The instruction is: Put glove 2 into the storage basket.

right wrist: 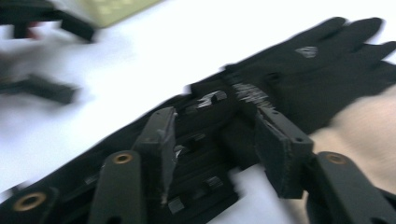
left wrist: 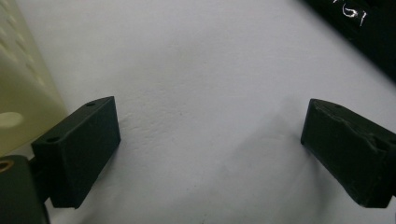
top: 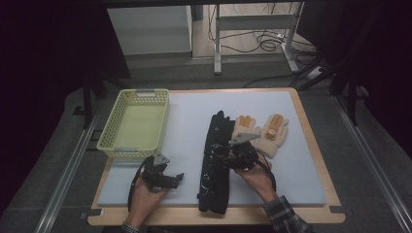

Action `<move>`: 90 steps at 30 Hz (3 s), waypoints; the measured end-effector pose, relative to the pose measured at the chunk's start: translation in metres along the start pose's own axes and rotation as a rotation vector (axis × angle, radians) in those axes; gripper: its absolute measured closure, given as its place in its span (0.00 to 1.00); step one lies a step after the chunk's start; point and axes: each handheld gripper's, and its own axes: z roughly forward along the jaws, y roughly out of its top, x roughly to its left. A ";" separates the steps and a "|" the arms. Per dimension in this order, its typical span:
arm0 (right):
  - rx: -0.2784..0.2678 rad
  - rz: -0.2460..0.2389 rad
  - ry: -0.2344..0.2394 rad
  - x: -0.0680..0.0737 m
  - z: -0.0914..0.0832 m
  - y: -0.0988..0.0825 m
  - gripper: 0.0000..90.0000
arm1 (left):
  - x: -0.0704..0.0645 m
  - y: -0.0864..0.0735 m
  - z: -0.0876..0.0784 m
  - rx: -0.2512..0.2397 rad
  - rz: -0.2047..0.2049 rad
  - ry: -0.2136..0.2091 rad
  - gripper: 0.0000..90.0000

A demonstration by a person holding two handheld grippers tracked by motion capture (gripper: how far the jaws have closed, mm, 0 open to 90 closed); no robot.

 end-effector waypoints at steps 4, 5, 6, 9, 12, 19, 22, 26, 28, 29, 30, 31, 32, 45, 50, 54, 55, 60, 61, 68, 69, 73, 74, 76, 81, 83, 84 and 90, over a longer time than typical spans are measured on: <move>0.018 0.018 -0.048 -0.021 0.019 0.012 0.60 | 0.000 0.000 0.000 0.000 -0.002 0.000 0.06; 0.022 0.014 -0.063 -0.025 0.023 0.016 0.60 | 0.000 0.000 0.000 0.000 -0.002 -0.001 0.06; 0.025 0.014 -0.074 -0.027 0.027 0.018 0.60 | 0.000 0.000 0.000 0.000 -0.002 -0.001 0.06; 0.037 0.019 -0.094 -0.036 0.041 0.027 0.54 | 0.000 0.000 0.000 0.000 -0.002 -0.001 0.06; 0.052 0.020 -0.107 -0.042 0.056 0.033 0.47 | 0.000 0.000 0.000 0.000 -0.003 -0.001 0.06; 0.124 -0.023 -0.157 -0.049 0.086 0.030 0.42 | 0.000 0.000 0.000 0.000 -0.002 0.000 0.06; 0.130 -0.007 -0.153 -0.046 0.085 0.031 0.60 | 0.000 0.000 0.000 0.000 -0.002 0.000 0.06; 0.134 0.010 -0.157 -0.041 0.084 0.033 0.87 | 0.000 0.000 0.000 0.001 -0.002 0.000 0.06; 0.128 0.027 -0.144 -0.043 0.083 0.034 0.92 | 0.000 0.000 0.000 0.001 -0.002 0.000 0.06; 0.120 0.043 -0.132 -0.045 0.082 0.034 0.94 | 0.000 0.000 0.000 0.001 -0.002 0.000 0.06; 0.115 0.055 -0.122 -0.047 0.082 0.034 0.95 | 0.000 0.000 0.000 0.001 -0.002 -0.001 0.06; 0.107 0.065 -0.110 -0.049 0.081 0.034 0.96 | 0.000 0.000 0.000 0.001 -0.002 -0.001 0.06; 0.099 0.064 -0.113 -0.051 0.079 0.034 0.96 | 0.000 0.000 0.000 0.001 -0.003 -0.001 0.06; -0.020 0.046 -0.172 -0.061 0.034 0.064 0.97 | 0.000 0.000 0.000 0.002 -0.001 -0.001 0.06; -0.064 0.061 -0.198 -0.069 0.015 0.070 0.97 | 0.000 0.000 0.000 0.001 -0.002 -0.001 0.06; -0.075 0.080 -0.185 -0.071 0.005 0.073 0.97 | 0.000 0.000 0.000 0.001 -0.002 -0.002 0.06; -0.073 0.080 -0.179 -0.070 0.003 0.073 0.97 | 0.000 0.000 0.000 0.001 -0.002 -0.001 0.06; -0.058 0.080 -0.148 -0.054 -0.004 0.064 0.97 | 0.000 0.000 0.000 0.001 -0.002 -0.002 0.06; -0.059 0.083 -0.143 -0.050 -0.006 0.062 0.97 | 0.000 0.000 0.000 0.001 -0.002 -0.001 0.06; -0.084 0.091 -0.079 -0.014 -0.027 0.039 0.97 | 0.000 0.000 0.000 0.001 0.000 -0.001 0.06; -0.087 0.090 -0.074 -0.009 -0.031 0.035 0.97 | 0.000 0.000 0.000 -0.002 -0.003 0.000 0.06; -0.090 0.086 -0.057 0.015 -0.044 0.020 0.97 | 0.000 0.000 0.000 -0.002 -0.005 -0.001 0.06; -0.088 0.080 -0.056 0.020 -0.046 0.018 0.96 | 0.000 0.000 0.000 -0.003 -0.006 -0.001 0.06; -0.087 0.067 -0.049 0.033 -0.052 0.011 0.96 | 0.000 0.000 0.000 0.003 0.000 -0.001 0.06; -0.038 0.045 0.013 0.058 -0.042 -0.012 0.94 | -0.001 0.000 0.000 -0.004 -0.007 0.000 0.06; -0.012 0.025 0.039 0.058 -0.033 -0.016 0.86 | 0.000 0.000 0.000 -0.003 -0.005 0.000 0.06; -0.007 0.015 0.044 0.056 -0.031 -0.017 0.82 | 0.000 0.000 0.000 -0.003 -0.005 0.000 0.06; 0.011 -0.059 0.091 0.039 -0.025 -0.011 0.65 | 0.000 0.000 0.000 -0.003 -0.006 -0.001 0.06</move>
